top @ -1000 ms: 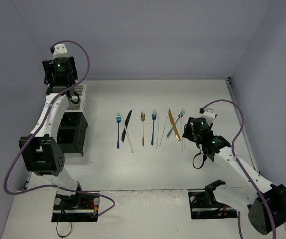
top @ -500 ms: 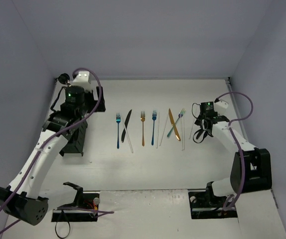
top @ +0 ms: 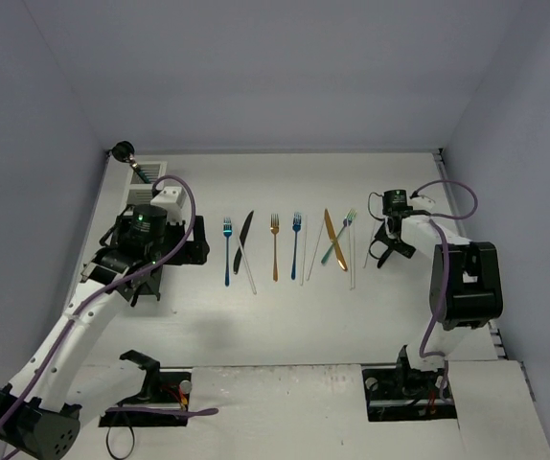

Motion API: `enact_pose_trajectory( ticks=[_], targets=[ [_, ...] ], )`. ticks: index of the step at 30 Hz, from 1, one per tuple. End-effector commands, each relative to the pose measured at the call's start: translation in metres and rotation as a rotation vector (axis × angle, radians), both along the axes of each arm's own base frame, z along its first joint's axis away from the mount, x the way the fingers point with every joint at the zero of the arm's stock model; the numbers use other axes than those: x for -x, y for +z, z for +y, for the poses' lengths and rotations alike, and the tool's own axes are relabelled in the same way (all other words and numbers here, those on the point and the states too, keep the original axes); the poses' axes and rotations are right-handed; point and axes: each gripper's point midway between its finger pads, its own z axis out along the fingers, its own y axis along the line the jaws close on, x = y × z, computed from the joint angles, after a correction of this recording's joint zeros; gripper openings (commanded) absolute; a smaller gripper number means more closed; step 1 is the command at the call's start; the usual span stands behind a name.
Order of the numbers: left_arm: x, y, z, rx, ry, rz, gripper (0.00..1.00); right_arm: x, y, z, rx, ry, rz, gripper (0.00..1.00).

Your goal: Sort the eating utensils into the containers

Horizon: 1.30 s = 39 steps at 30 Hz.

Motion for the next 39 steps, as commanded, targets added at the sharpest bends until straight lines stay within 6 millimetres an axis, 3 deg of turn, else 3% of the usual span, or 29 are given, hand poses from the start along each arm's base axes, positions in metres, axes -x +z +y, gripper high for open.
enact_pose_trajectory(
  ticks=[1,12,17,31,39],
  targets=[
    [-0.003,0.010,-0.004,0.022,-0.009,-0.031,0.84,-0.017,-0.003,-0.001,-0.020,-0.036,-0.017,0.54],
    [0.003,0.006,-0.002,0.018,-0.012,-0.024,0.84,-0.021,-0.034,-0.003,-0.082,-0.041,0.052,0.45],
    [0.004,0.013,0.001,0.016,-0.001,-0.044,0.84,-0.008,-0.045,0.002,-0.105,-0.030,0.088,0.41],
    [0.001,0.025,-0.009,0.063,-0.023,-0.051,0.84,0.031,-0.049,-0.001,-0.089,-0.031,0.171,0.41],
    [0.002,0.038,-0.010,0.077,-0.031,-0.076,0.84,0.032,-0.052,0.005,-0.121,-0.027,0.183,0.28]
  ],
)
